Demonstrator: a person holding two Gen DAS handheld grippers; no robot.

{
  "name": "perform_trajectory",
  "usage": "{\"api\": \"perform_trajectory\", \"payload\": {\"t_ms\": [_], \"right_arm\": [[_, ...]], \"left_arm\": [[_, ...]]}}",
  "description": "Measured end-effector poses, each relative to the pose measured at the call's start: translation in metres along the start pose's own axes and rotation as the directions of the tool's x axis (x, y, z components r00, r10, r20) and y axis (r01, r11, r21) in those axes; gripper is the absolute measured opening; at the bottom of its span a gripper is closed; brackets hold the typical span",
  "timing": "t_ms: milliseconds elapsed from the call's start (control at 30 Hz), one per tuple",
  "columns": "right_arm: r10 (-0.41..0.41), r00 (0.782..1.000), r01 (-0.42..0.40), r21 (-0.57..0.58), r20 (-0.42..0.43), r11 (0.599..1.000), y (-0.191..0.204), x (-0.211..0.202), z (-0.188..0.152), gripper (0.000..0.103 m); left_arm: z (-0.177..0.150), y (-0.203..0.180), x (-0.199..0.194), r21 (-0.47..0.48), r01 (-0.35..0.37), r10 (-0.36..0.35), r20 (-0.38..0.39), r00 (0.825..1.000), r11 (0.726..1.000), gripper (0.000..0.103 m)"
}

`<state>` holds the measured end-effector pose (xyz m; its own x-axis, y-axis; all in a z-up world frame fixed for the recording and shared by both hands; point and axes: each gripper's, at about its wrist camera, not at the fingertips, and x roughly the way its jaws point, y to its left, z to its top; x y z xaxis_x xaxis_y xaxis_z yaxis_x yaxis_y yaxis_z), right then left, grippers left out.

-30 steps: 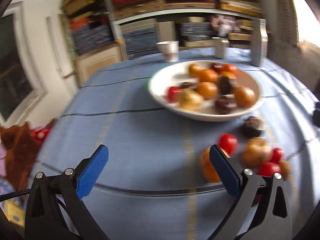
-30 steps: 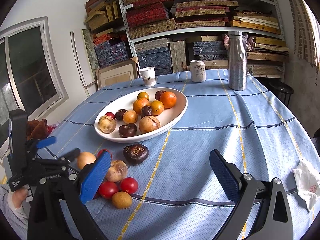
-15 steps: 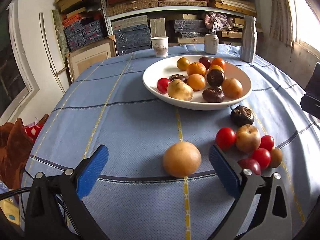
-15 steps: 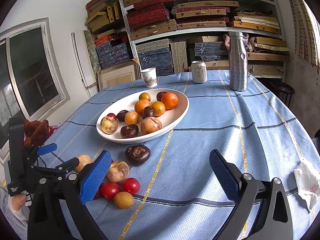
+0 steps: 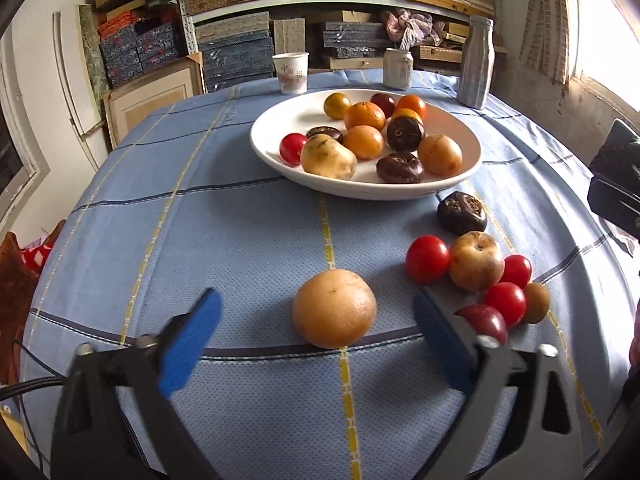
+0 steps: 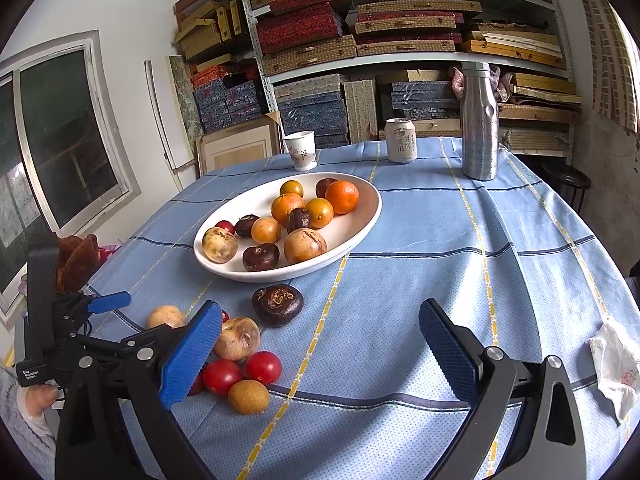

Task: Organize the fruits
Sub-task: 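Grasp the large tan grapefruit with the left tool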

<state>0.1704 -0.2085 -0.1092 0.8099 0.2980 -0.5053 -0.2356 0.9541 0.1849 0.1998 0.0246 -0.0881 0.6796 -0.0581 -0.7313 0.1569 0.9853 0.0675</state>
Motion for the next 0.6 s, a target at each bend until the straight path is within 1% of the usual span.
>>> {"api": "perform_trajectory", "payload": {"t_ms": [100,167,233,267,400,500,600], "right_arm": [[0.0,1.0,0.0,0.0,-0.003,1.0,0.0,0.0,0.0,0.1],[0.002,1.0,-0.002,-0.002,-0.006,1.0,0.0,0.001,-0.001,0.1],[0.005,1.0,-0.005,-0.006,-0.009,1.0,0.001,0.002,-0.001,0.1],[0.007,1.0,-0.007,-0.008,-0.009,1.0,0.002,0.002,-0.001,0.1],[0.023,1.0,-0.023,-0.017,-0.017,1.0,0.003,0.002,-0.003,0.1],[0.039,0.999,-0.039,-0.023,-0.033,0.999,0.004,0.004,-0.005,0.1],[0.068,0.995,-0.07,-0.03,-0.069,0.997,0.007,0.005,-0.01,0.1]], "left_arm": [[0.001,0.001,0.011,-0.005,0.036,-0.036,-0.05,0.998,0.999,0.058],[0.001,0.002,0.015,-0.012,0.054,-0.055,-0.068,0.996,0.998,0.053],[0.0,0.002,0.02,-0.012,0.066,-0.067,-0.085,0.994,0.998,0.051],[-0.001,0.001,0.022,-0.012,0.078,-0.079,-0.098,0.992,0.997,0.046],[-0.001,0.005,0.022,-0.035,0.091,-0.094,-0.093,0.991,0.995,0.045],[0.0,0.014,0.014,-0.069,0.073,-0.077,-0.052,0.996,0.995,0.045],[0.001,0.021,0.012,-0.095,0.05,-0.054,-0.041,0.998,0.994,0.045]]}}
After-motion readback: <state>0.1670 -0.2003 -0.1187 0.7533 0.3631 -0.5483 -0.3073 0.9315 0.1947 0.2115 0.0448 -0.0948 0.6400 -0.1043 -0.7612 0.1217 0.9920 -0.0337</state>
